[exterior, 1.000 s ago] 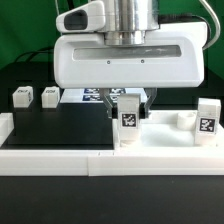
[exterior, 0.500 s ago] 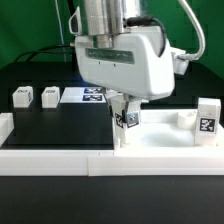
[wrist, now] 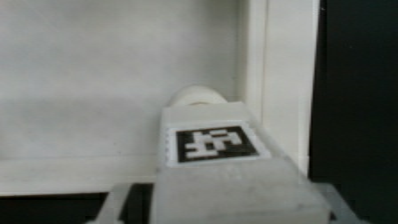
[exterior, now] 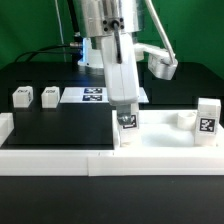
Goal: Assemble square table
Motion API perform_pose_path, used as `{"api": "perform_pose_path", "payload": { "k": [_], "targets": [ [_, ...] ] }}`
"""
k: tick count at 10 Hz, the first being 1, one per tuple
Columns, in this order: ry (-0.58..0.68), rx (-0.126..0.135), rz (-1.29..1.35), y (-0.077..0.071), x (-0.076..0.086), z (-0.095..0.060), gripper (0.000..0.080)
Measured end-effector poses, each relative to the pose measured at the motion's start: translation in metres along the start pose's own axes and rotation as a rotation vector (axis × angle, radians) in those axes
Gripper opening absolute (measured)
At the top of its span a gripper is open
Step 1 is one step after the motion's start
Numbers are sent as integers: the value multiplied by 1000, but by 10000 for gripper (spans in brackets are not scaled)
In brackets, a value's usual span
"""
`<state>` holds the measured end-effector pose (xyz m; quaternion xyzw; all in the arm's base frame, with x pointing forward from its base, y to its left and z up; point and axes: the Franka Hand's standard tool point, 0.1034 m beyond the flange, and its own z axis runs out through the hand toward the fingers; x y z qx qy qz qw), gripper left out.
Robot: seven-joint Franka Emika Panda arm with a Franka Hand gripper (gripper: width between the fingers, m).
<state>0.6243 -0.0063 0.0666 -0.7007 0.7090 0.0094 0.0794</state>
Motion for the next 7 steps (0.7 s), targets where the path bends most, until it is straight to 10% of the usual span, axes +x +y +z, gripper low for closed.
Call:
{"api": "perform_pose_path", "payload": {
  "k": [1,3,7],
  "targets": [
    [1,-4,-85,1,0,0,494],
    [-6,-12,-446,1,-4,-2,614],
    [-7,-11,-856,1,-2,-2,648]
  ]
}}
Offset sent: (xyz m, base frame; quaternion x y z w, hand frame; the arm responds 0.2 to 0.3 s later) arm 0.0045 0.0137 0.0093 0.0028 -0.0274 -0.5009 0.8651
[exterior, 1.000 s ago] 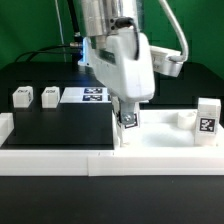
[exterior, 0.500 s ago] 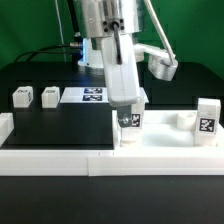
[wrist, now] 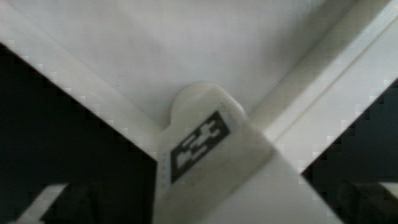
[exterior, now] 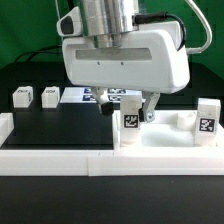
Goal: Assemble square table
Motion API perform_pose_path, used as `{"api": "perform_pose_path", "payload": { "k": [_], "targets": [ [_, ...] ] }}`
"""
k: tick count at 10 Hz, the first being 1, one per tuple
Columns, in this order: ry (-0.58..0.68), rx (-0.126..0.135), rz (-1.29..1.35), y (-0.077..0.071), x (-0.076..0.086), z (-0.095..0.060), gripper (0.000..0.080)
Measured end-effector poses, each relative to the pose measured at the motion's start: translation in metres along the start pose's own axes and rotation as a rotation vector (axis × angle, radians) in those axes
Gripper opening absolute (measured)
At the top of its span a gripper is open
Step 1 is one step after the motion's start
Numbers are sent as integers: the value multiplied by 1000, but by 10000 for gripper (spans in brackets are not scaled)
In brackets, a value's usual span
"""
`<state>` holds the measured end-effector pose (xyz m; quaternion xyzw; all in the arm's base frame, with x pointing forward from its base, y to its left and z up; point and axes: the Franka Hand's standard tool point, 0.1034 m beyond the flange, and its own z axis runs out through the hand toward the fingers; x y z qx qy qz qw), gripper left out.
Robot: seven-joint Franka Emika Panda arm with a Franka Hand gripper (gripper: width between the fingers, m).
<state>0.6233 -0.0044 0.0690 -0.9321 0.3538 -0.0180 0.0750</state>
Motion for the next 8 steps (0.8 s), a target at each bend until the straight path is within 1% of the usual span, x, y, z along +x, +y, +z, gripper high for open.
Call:
{"api": "perform_pose_path", "payload": {
  "k": [2,4,5,6,7,8],
  "targets": [
    [0,-3,-176,1,1,0,649],
    [5,-6,-503,5,5,-1,649],
    [5,-7,-618,6,6,-1,649],
    [7,-6,-644,7,6,-1,649],
    [7,-7,-615,7,6,0,649],
    [7,-7,-603,7,6,0,530]
  ]
}}
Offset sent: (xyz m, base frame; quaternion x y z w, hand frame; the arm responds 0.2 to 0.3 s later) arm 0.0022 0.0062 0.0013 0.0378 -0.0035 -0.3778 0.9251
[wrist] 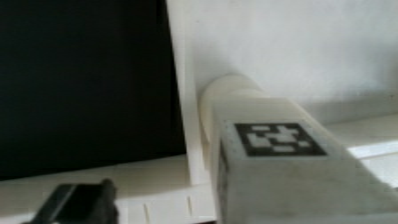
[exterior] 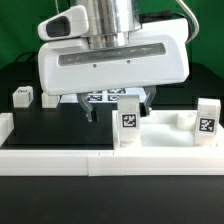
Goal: Assemble square table
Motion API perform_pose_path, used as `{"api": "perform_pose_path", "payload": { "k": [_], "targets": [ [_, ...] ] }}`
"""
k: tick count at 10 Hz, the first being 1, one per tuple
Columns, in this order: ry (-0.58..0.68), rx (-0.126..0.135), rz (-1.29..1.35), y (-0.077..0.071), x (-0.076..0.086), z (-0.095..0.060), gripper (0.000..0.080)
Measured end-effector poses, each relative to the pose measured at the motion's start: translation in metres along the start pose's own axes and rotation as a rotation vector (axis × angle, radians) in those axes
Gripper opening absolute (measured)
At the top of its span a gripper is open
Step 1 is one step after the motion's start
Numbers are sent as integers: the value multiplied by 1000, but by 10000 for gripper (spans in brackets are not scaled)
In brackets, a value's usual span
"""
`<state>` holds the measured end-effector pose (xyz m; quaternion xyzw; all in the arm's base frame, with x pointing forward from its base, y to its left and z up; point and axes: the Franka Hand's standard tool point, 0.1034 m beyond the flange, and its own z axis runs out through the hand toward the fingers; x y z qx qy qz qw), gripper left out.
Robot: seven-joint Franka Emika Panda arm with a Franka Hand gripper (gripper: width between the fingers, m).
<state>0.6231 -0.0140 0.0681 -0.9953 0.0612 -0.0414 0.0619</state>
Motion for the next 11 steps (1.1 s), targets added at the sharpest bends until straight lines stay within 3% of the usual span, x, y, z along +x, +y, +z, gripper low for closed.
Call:
{"api": "perform_pose_path", "payload": {
  "k": [1,2,3,8,11],
  "targets": [
    [0,1,48,0,0,0,395],
    [0,1,126,0,0,0,395],
    [0,1,192,0,0,0,287],
    [-31,2,805,-6,3,2,288],
    [-84,-28,1300,-13,4,6,288]
  ]
}}
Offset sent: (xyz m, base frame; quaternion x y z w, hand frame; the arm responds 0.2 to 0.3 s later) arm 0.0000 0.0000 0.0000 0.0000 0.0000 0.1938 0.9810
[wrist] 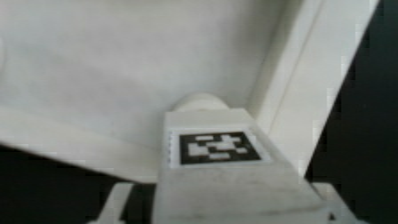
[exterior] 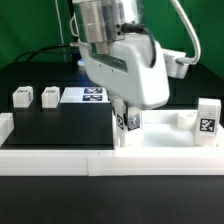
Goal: Assemble square table
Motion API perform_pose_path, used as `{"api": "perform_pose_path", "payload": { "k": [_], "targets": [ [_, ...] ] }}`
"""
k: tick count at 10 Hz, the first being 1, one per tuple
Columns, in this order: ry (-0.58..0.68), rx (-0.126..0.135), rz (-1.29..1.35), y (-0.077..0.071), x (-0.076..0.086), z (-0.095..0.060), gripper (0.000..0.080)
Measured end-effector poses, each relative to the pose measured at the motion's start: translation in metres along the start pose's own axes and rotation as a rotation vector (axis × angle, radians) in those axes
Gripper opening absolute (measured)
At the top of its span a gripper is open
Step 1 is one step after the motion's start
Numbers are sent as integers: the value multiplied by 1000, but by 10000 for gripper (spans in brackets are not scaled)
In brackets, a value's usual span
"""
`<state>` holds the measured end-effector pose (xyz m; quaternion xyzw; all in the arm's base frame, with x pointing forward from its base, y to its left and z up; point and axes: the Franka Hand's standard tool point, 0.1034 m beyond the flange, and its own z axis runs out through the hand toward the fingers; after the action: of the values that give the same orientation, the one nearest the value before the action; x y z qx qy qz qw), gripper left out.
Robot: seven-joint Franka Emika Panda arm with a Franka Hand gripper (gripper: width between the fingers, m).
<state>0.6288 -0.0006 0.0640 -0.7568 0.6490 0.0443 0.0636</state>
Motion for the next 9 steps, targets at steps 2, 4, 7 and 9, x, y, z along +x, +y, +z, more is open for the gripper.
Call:
{"api": "perform_pose_path", "payload": {
  "k": [2,4,7,9],
  "targets": [
    [6,0,271,-1,-4,1,289],
    [13,7,305,0,-4,1,289],
    [45,-18,-206,9,-9,-3,602],
    [47,-22,-400,8,-10,-2,635]
  ]
}}
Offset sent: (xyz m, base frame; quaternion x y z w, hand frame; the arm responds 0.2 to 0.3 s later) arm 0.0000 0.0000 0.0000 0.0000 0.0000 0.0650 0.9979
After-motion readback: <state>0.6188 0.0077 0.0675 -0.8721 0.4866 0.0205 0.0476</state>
